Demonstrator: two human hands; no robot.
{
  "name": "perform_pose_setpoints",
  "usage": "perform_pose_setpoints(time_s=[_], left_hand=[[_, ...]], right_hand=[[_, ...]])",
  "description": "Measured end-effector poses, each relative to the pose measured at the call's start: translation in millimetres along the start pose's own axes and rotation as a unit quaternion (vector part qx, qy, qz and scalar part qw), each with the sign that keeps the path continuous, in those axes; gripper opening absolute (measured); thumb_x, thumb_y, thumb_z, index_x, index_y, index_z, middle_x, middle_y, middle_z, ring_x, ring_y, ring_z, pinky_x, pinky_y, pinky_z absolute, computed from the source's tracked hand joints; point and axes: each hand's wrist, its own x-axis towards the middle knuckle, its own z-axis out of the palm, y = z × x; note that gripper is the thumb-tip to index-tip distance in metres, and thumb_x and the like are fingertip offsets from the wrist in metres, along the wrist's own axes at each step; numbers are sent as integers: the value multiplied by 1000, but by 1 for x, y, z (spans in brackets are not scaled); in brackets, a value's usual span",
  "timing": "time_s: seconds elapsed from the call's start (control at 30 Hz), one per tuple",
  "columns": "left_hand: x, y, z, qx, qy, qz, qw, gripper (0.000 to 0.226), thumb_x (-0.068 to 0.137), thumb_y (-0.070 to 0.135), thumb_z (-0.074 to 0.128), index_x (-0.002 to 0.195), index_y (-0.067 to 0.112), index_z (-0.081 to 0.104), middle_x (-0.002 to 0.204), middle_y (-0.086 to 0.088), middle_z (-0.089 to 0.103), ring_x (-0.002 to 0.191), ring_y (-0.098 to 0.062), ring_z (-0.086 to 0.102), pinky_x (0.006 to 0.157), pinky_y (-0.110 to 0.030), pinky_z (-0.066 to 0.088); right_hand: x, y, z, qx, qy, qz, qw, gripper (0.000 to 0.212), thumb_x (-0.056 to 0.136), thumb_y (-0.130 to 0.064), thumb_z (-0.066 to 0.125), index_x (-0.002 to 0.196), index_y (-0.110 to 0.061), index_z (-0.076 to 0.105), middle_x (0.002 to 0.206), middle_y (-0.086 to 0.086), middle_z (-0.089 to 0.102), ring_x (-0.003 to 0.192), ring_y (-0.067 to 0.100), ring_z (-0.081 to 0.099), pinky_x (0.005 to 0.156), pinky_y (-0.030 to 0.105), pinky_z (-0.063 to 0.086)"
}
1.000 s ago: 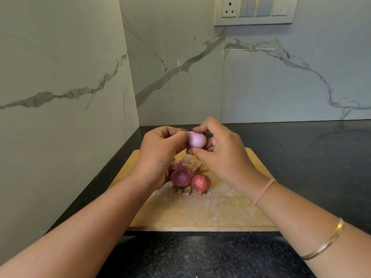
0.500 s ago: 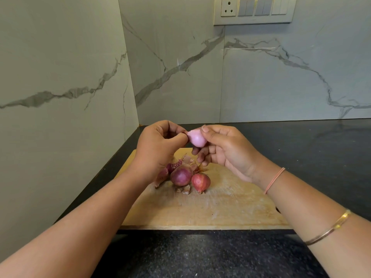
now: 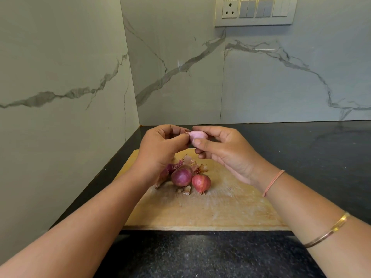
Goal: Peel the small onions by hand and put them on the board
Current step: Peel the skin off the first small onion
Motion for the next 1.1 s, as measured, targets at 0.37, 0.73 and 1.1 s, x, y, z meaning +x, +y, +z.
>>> perform_pose_setpoints(time_s=[0.37,0.73,1.1], left_hand=[[-3,3,4,-64,28,-14,997,15,83,-6,61,79,7,67,76,-6,70,68,-12,70,62,-17,53],[-3,1,2,-49,34,4,998,14,84,4,64,72,11,67,80,-10,71,81,-24,71,69,-22,56],[1,-2,2,-25,21,31,999,20,84,1,62,68,12,65,64,3,68,71,-16,68,71,-23,57]], right_hand=[[0,-4,5,-17,33,-35,999,26,78,2,72,99,-8,59,90,13,70,64,15,67,66,27,59],[-1,-3,2,-16,22,-29,999,24,85,-3,67,108,0,64,87,14,70,66,12,65,65,23,55],[0,-6,0,47,-23,25,998,24,97,-15,49,105,4,62,82,17,63,63,16,62,60,24,54]])
